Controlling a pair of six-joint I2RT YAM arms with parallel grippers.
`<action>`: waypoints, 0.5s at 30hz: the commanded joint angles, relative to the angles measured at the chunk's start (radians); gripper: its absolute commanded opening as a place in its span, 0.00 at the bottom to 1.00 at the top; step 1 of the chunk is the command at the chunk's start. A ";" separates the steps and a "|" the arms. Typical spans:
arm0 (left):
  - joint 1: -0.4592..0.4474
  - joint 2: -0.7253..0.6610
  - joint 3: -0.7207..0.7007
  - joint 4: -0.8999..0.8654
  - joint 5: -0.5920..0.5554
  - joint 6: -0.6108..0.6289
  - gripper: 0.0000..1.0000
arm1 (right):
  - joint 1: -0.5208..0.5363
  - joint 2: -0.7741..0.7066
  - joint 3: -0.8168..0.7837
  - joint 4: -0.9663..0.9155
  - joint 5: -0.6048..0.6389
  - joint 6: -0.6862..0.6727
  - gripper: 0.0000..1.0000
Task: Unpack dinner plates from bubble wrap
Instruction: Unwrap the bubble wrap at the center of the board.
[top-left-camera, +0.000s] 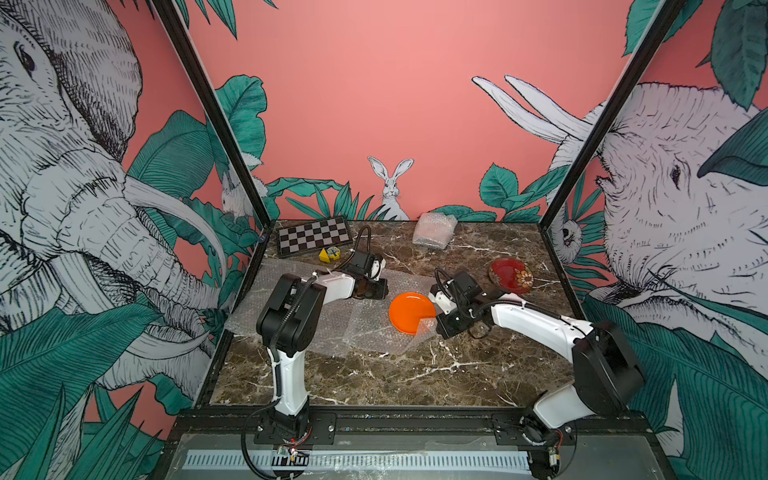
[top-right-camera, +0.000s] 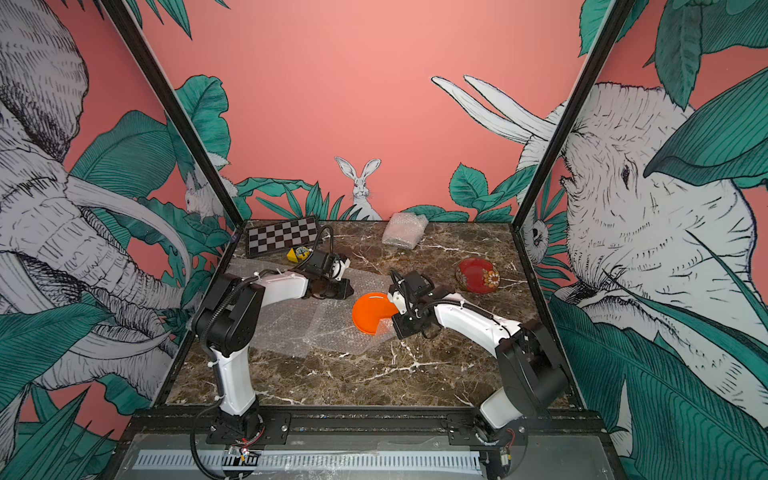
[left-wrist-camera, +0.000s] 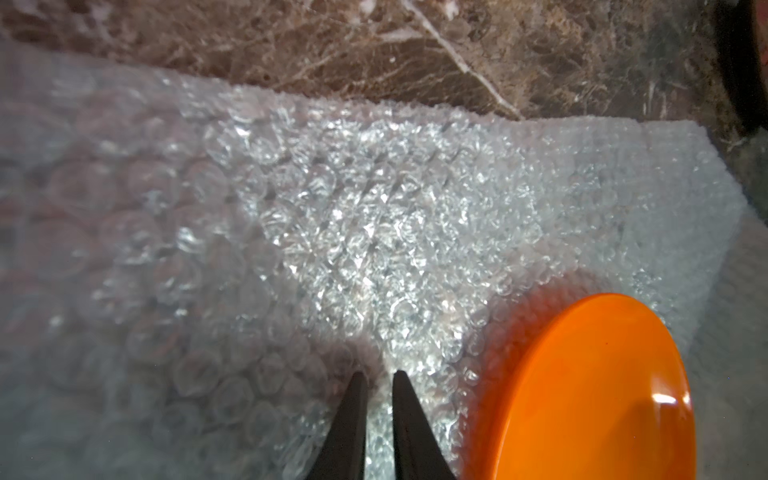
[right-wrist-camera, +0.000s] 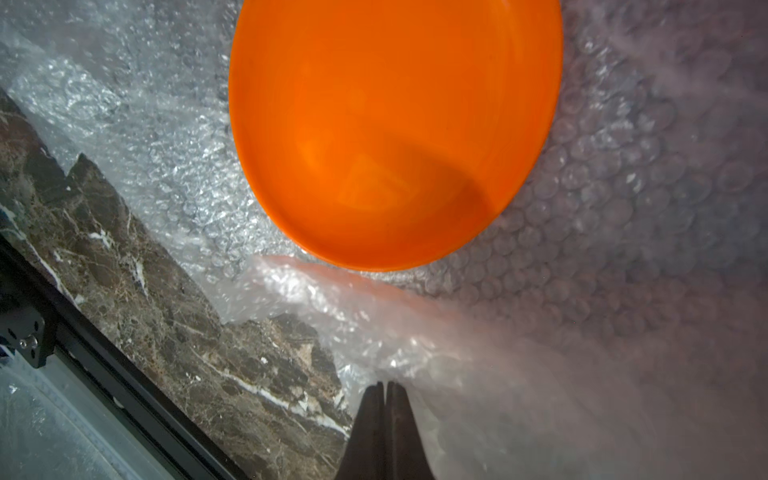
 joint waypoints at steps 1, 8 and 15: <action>0.003 0.008 -0.026 -0.046 -0.020 -0.004 0.17 | 0.016 -0.050 -0.052 -0.013 -0.018 0.044 0.00; 0.003 0.005 -0.022 -0.051 -0.019 0.000 0.17 | 0.029 -0.120 -0.156 -0.031 -0.013 0.090 0.00; 0.003 0.009 -0.021 -0.051 -0.015 0.002 0.17 | 0.041 -0.176 -0.249 -0.032 -0.001 0.139 0.00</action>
